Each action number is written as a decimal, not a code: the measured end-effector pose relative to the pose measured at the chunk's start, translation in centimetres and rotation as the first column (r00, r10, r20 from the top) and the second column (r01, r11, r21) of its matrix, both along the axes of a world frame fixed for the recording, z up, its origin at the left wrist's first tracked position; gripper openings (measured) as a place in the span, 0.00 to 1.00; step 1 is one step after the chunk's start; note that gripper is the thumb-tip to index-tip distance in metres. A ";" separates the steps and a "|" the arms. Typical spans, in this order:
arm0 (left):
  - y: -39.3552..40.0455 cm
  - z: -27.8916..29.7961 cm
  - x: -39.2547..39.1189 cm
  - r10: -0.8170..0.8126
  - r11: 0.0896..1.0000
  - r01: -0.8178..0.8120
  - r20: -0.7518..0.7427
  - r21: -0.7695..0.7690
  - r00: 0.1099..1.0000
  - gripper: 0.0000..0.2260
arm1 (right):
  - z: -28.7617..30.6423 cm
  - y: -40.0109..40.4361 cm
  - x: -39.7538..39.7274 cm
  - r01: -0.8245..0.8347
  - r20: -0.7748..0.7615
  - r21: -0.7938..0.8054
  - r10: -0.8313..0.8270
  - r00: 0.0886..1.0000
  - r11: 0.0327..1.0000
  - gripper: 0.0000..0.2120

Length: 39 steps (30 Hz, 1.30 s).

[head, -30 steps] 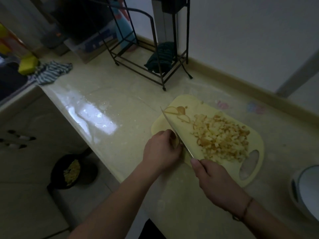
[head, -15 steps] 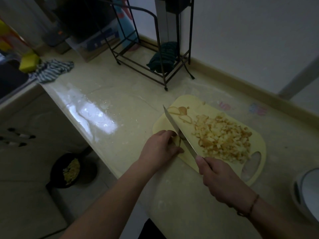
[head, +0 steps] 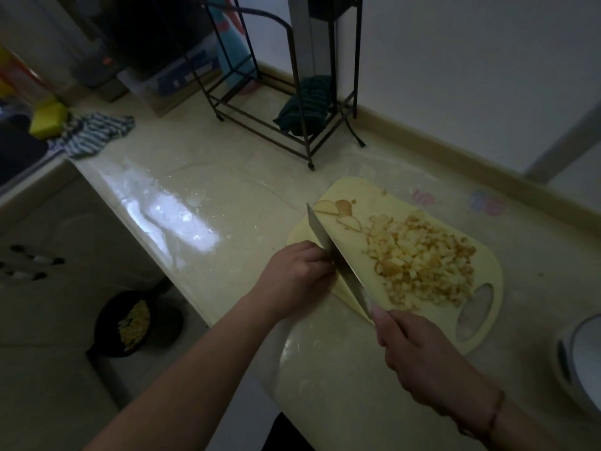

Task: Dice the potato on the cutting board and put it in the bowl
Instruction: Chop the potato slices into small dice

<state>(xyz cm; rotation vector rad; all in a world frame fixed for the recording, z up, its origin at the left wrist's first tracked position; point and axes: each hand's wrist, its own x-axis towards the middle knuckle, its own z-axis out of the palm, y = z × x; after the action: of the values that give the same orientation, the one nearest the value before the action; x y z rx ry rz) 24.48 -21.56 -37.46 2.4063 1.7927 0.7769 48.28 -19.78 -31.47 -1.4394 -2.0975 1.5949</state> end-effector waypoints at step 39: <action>1.5 0.4 -2.7 -0.134 0.989 0.131 -0.046 -0.062 0.990 0.13 | 2.6 1.8 1.0 0.103 -0.149 -0.418 -0.181 0.972 0.903 0.22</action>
<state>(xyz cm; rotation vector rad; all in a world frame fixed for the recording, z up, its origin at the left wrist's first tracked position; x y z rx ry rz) 21.78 -20.04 -37.03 2.4962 1.6271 0.6475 49.27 -17.99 -28.90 -1.4455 -1.5781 2.1014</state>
